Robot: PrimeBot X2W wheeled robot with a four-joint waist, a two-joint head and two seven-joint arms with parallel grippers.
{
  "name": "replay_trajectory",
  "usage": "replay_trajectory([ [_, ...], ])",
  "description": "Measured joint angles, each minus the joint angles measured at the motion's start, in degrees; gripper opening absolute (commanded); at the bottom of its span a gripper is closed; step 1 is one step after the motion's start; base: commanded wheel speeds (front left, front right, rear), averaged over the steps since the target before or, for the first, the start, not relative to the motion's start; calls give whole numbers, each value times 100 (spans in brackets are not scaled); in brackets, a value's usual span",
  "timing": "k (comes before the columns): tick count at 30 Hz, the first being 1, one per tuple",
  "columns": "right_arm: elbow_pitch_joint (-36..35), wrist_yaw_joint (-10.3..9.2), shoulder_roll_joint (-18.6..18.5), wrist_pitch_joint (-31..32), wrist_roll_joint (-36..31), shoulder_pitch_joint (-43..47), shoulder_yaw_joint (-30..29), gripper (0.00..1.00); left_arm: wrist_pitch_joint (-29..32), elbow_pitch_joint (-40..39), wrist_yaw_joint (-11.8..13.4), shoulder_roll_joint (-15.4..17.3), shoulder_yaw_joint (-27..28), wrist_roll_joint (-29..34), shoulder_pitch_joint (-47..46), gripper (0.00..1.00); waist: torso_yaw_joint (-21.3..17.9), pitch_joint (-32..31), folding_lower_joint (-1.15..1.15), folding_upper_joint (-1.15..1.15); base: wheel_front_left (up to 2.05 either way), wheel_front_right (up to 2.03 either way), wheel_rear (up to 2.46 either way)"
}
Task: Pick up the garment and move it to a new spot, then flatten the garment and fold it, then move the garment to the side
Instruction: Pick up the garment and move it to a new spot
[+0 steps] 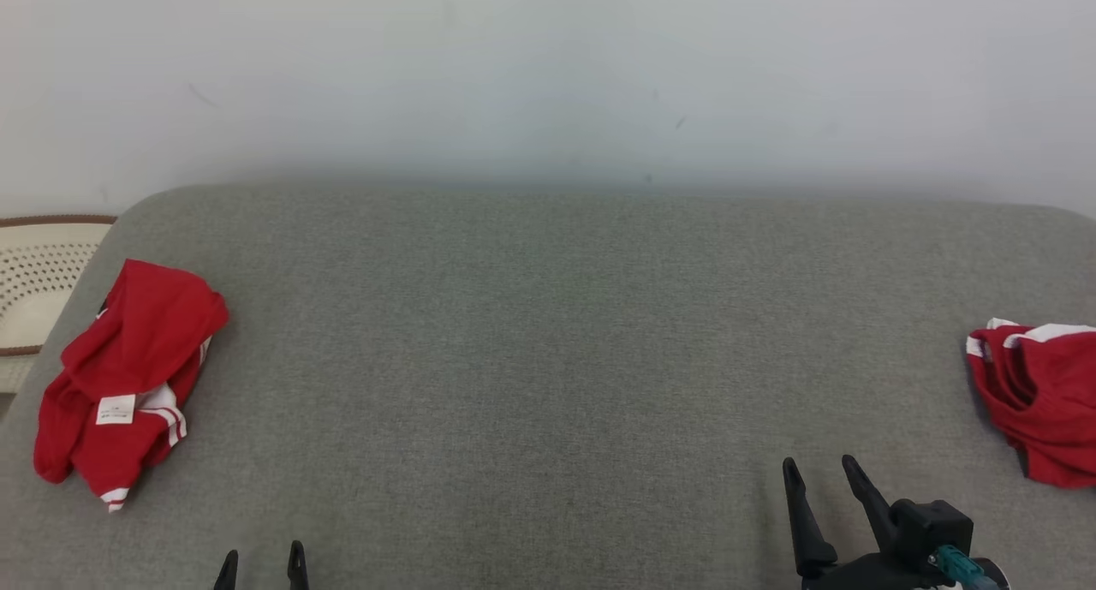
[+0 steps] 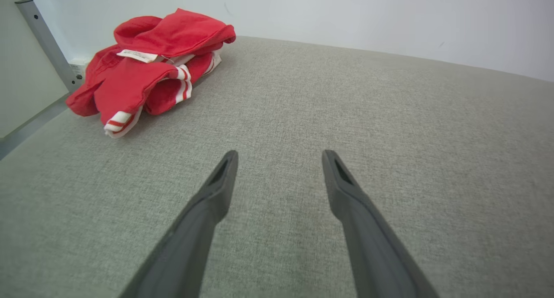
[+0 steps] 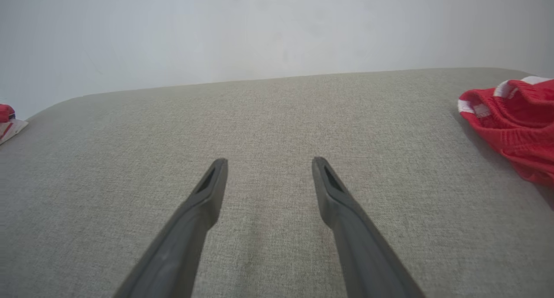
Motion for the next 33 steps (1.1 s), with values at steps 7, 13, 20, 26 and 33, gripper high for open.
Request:
replay_trajectory([
  [7,-11,0,-9,1,1,8,73,100,1,21,14,1,15,-3,31,100,375,18,0,0,0,0,0],
  [13,-48,0,-20,0,14,9,165,100,1,36,54,0,165,-12,85,100,730,29,0,0,0,0,0],
  [20,-69,0,-26,0,60,1,302,100,1,34,57,0,291,-54,140,100,1171,48,0,0,0,0,0],
  [26,-137,0,-20,1,62,-101,365,100,1,27,81,1,355,-108,147,100,1613,102,0,0,0,0,0],
  [33,-153,0,-44,1,63,-122,365,100,1,15,114,0,354,-179,151,100,2070,182,0,0,0,0,0],
])
